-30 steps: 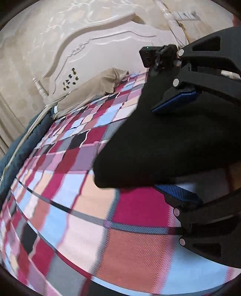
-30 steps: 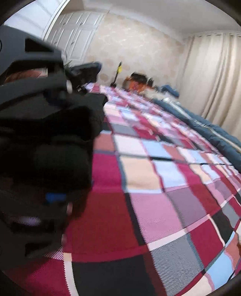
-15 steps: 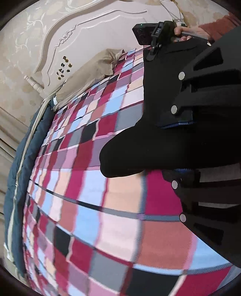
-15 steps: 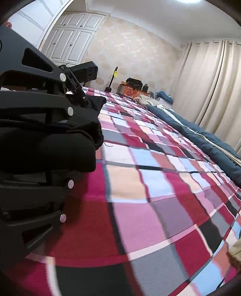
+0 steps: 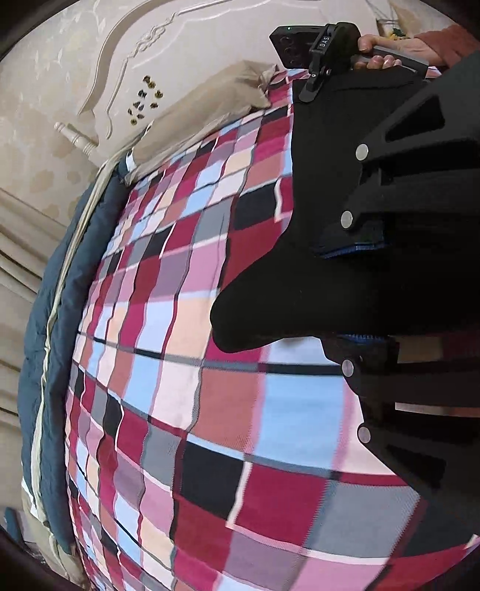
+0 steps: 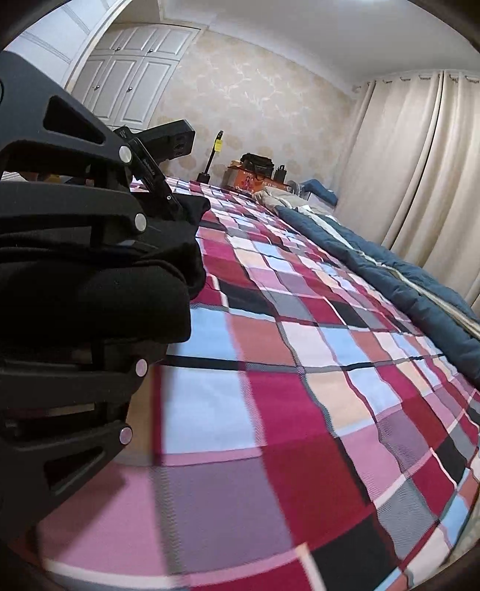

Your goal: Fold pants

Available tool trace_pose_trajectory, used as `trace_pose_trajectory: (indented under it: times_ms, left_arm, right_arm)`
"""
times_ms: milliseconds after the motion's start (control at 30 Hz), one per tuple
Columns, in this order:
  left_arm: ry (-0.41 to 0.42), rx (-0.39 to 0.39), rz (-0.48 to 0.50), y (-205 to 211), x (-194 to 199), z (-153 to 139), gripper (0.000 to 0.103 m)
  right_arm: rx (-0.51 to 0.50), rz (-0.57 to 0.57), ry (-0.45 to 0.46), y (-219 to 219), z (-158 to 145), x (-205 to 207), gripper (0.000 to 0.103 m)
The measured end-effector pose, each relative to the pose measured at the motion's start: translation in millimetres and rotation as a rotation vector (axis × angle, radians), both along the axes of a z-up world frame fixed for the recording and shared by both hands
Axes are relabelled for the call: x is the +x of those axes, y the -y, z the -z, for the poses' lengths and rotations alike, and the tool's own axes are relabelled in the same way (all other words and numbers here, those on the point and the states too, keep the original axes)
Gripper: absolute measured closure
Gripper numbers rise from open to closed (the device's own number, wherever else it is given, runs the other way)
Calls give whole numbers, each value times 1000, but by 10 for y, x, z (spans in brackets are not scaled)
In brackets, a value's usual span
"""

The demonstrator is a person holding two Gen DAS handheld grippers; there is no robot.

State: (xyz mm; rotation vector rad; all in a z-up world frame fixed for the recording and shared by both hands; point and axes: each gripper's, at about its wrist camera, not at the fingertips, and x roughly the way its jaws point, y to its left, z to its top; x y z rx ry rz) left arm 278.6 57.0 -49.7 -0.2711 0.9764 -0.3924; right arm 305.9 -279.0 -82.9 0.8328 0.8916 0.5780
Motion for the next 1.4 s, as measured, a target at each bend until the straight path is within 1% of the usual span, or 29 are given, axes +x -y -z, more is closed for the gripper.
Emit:
trace_pose_trajectory:
  times_ms: [100,267,600,733,800,833,867,900,933,967,1000,1067,1133,1233,1333,1400]
  left_arm:
    - [-25,-2,3,-20,87,78,72]
    - [-24,-9,7,-22,111,132,70]
    - [-40,-42,0,-54,139,190,67]
    - [-61,-52,-3,-62,168,230,58]
    - [-65,-73,2,-87,159,232,54]
    - [-67,-90,3,-110,146,230,48]
    - [-69,-114,-2,-151,117,225,44]
    - [-71,-133,-10,-190,74,219,43]
    - [-72,-149,-17,-226,23,211,39]
    - [-70,-172,-18,-279,-66,204,33]
    - [-68,-193,-18,-319,-144,200,31]
    - [-83,-253,-11,-412,-366,227,25]
    - [-107,-307,-7,-511,-617,274,24]
    - [-110,-379,-26,-645,-917,307,24]
    - [-124,-458,-54,-740,-1190,326,22]
    - [-153,-535,-63,-754,-1335,356,21]
  right_arm:
    - [16,2,-32,22,126,72,74]
    - [58,6,-46,57,251,88,74]
    - [85,10,-55,112,312,21,73]
    - [87,10,-62,119,298,-15,71]
    - [83,15,-77,144,275,-63,67]
    - [83,12,-80,160,261,-90,65]
    - [77,13,-82,182,226,-152,60]
    - [72,16,-82,213,211,-205,54]
    - [69,19,-79,246,183,-282,52]
    - [68,19,-77,282,163,-349,47]
    - [62,22,-76,332,133,-484,42]
    - [43,39,-77,407,118,-703,37]
    - [27,48,-80,456,119,-897,34]
    - [19,70,-82,485,147,-1205,34]
    - [58,83,-68,434,162,-1404,28]
    - [73,77,-65,352,168,-1458,23]
